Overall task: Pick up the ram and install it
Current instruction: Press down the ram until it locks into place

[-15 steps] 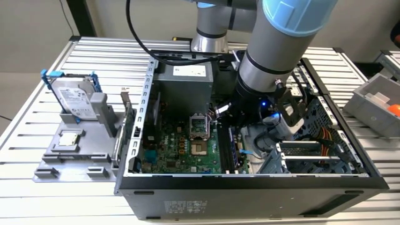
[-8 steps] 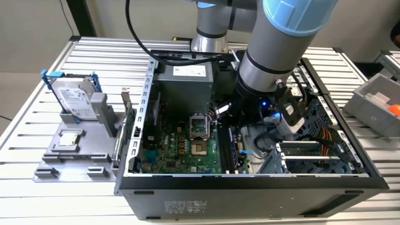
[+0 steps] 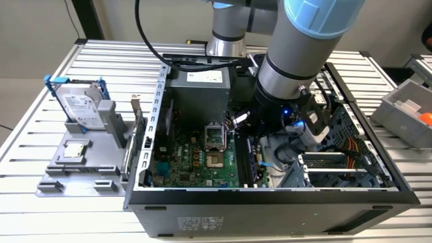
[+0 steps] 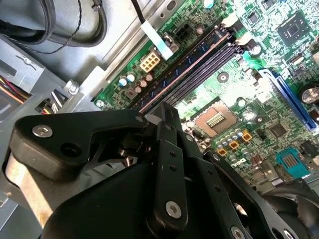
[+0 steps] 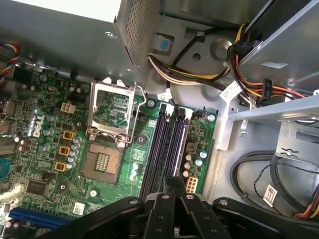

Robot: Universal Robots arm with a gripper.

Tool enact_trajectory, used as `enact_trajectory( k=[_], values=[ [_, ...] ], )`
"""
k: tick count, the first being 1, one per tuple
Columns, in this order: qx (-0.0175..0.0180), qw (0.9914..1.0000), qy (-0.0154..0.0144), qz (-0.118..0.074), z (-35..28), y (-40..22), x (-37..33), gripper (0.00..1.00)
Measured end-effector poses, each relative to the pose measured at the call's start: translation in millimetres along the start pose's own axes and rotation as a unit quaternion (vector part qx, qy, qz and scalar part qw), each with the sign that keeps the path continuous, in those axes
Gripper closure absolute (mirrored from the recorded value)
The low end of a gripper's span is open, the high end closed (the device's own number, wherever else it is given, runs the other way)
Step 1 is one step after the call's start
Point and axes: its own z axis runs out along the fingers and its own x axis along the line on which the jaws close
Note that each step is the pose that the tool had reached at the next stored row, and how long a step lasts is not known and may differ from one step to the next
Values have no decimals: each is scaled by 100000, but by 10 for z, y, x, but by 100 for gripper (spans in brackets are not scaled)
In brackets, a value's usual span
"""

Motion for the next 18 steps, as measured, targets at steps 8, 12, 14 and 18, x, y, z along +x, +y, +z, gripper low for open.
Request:
enact_trajectory(
  k=[8, 12, 14, 18],
  values=[
    [2, 99996, 92, -874, 0, 0, 0, 100],
    [3, 99992, 129, -1241, 0, 0, 0, 100],
    [0, 99990, 145, -1415, 0, 0, 0, 100],
    [-1, 99985, 179, -1738, 0, 0, 0, 100]
  ],
)
